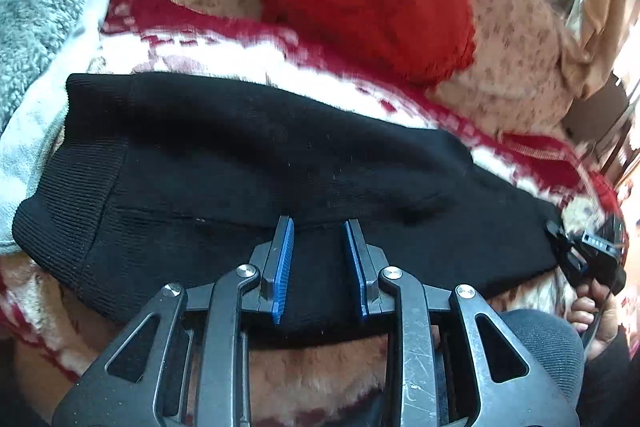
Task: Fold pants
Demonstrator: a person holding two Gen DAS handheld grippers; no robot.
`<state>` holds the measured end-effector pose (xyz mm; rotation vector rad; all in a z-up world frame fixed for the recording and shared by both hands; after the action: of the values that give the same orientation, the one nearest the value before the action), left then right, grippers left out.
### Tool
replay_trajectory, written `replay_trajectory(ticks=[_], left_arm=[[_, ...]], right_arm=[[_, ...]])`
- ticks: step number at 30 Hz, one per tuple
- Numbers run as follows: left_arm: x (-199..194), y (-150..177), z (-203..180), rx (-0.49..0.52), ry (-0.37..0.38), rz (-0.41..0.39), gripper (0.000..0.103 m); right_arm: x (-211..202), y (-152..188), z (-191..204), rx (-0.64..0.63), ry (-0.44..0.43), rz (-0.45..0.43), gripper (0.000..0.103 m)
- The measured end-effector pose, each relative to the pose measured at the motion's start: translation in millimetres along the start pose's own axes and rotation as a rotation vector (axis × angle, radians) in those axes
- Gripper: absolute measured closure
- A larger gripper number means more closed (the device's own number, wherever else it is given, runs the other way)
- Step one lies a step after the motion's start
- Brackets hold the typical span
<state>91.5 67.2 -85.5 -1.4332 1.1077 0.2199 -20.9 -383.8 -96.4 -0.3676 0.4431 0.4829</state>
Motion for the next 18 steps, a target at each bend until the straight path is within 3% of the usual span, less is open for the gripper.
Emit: replay_trajectory(ticks=[3,6,9,12,16,18], left_arm=[[0,1,0,-0.012,0.013,-0.021,0.078],[0,1,0,-0.013,0.001,-0.028,0.078],[-1,2,-2,-0.019,-0.026,-0.049,0.078],[-1,4,-3,-0.004,-0.048,-0.059,0.078],[0,4,-4,-0.012,-0.040,-0.062,0.078],[0,4,-4,-0.008,-0.042,-0.062,0.074]], right_arm=[[-55,-34,-41,0.108,0.094,-0.196,0.103],[-101,-38,-64,0.213,0.121,-0.343,0.100],[-117,-23,-55,0.238,0.007,-0.343,0.097],[-123,-1,-48,0.264,-0.054,-0.327,0.090],[-102,19,-58,0.372,-0.080,-0.335,0.072],[-98,21,-62,0.434,-0.102,-0.316,0.070]])
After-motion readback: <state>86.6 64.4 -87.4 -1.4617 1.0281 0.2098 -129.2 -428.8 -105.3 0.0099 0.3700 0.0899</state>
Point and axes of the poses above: each gripper's, at about its wrist camera, not at the fingertips, and x roughly the way its jaws point, z to its left, y to its underside, the point moved 8 cm from there along x, roughly the way its jaws point, and after that the axes turned 13 degrees about x, right-handed, at the moved point
